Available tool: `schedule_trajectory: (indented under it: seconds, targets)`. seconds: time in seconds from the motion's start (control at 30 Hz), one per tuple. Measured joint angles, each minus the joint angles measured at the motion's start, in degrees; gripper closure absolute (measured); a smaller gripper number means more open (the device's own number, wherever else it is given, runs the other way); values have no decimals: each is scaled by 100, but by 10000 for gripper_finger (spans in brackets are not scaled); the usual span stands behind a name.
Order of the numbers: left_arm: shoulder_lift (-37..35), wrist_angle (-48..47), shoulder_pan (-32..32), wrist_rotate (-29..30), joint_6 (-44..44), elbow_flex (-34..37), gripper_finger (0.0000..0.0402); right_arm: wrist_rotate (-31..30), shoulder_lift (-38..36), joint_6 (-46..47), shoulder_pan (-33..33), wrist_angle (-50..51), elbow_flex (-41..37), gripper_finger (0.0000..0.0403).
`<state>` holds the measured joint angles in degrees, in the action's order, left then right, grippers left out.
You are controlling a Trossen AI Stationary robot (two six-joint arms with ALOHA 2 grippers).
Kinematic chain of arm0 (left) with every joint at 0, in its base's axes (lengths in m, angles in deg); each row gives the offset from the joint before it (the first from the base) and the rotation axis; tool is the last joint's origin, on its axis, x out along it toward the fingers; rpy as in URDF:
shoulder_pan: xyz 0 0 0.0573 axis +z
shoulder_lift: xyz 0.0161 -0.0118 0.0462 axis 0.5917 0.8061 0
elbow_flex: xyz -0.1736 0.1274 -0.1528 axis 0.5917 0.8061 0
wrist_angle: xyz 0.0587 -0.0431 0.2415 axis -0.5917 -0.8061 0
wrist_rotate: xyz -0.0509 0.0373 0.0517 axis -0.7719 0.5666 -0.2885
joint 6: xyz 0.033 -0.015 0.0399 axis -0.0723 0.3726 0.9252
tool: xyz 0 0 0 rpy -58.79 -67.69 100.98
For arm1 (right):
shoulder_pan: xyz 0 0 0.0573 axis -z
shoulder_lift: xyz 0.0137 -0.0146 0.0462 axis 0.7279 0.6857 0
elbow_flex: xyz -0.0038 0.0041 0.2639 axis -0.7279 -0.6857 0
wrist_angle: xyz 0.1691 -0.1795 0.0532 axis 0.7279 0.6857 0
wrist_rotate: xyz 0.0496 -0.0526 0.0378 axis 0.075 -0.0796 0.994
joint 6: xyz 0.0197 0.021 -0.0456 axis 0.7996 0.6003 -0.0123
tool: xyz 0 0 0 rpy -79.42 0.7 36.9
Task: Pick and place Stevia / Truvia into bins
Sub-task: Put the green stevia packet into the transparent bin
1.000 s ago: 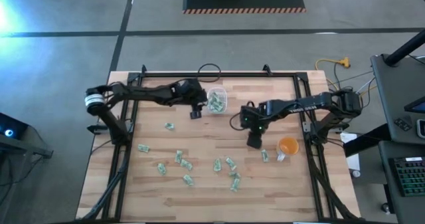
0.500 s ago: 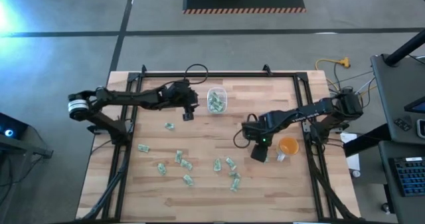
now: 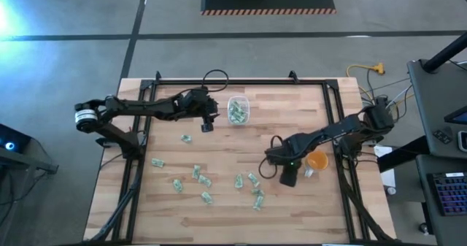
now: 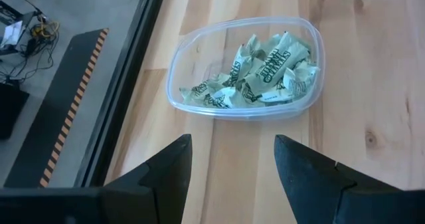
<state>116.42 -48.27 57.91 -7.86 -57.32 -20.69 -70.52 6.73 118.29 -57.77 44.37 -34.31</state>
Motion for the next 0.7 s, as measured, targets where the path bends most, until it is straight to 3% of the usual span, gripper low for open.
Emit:
schedule_trajectory:
  seconds: [0.43, 0.7]
  targets:
    - [0, 18, 0, 0, -7, 0, 204, -644, 62, -45, -69, -68, -2, 332]
    - [0, 49, 0, 2, -6, 0, 204, -1757, 62, -1294, -32, -1107, -2, 331]
